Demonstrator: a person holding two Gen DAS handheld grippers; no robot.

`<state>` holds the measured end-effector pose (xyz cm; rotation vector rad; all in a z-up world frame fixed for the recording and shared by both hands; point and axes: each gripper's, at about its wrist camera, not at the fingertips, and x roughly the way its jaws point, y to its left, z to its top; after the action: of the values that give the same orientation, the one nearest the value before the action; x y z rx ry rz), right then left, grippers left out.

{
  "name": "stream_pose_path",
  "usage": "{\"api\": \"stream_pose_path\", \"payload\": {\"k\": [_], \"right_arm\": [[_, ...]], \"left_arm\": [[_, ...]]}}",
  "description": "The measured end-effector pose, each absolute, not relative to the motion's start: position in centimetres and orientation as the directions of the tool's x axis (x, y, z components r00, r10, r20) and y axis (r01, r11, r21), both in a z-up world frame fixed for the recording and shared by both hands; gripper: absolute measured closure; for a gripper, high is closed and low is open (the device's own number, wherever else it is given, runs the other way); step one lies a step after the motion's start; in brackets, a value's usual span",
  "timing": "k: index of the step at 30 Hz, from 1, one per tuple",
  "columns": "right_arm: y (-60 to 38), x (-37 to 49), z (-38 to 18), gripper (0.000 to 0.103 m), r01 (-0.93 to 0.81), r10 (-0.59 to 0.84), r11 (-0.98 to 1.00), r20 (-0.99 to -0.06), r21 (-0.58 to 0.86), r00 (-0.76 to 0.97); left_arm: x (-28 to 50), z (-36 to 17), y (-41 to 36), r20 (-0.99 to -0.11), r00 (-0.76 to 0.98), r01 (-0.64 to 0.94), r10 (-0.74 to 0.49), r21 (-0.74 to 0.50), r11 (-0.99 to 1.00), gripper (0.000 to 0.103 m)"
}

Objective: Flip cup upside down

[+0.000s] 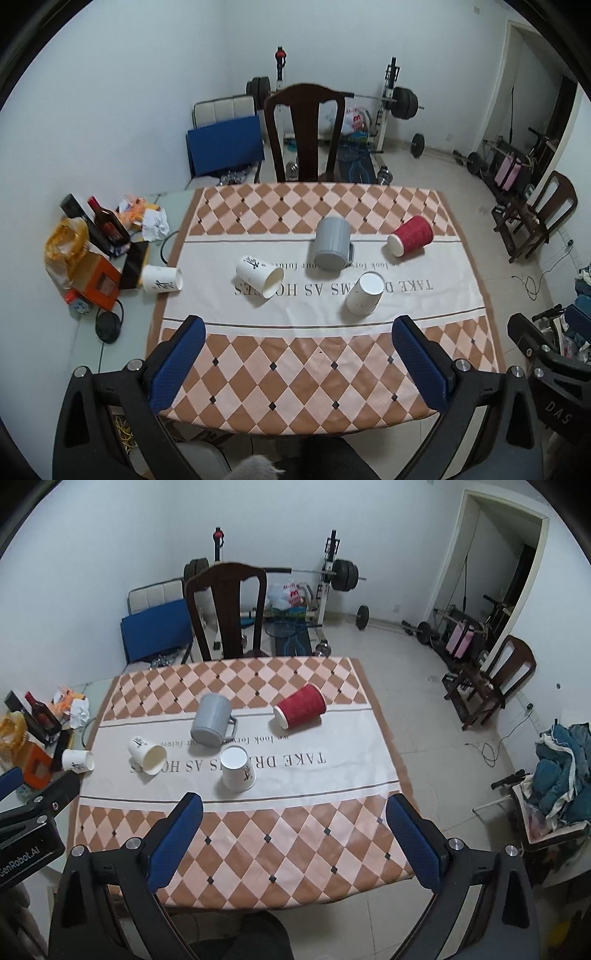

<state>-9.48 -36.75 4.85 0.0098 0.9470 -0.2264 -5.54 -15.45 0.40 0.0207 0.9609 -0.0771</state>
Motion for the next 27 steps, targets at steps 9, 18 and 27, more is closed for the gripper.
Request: {"api": "stream_pose_path", "payload": {"k": [9,18,27], "right_arm": [[-35.6,-13.3,10.0,0.002,0.202,-0.177,0.977,-0.790,-0.068,0.587],[-34.8,-14.8,11.7,0.002,0.200,-0.173,0.978,-0.793,-0.065,0.584],[-34.7,-15.1,11.9,0.002,0.203,-0.167,0.978,-0.795,-0.057,0.583]], "left_arm": [[-7.8,3.2,-14.9,-0.827,0.559,0.079,-0.056,-0.014,0.997,0.000],[-8.9,4.1,-14.3,-0.829,0.556,0.075,-0.061,-0.022,0.997,0.000],[-9.1,4.0,-14.4,-0.839,0.542,0.080,-0.053,-0.011,0.997,0.000]]}}
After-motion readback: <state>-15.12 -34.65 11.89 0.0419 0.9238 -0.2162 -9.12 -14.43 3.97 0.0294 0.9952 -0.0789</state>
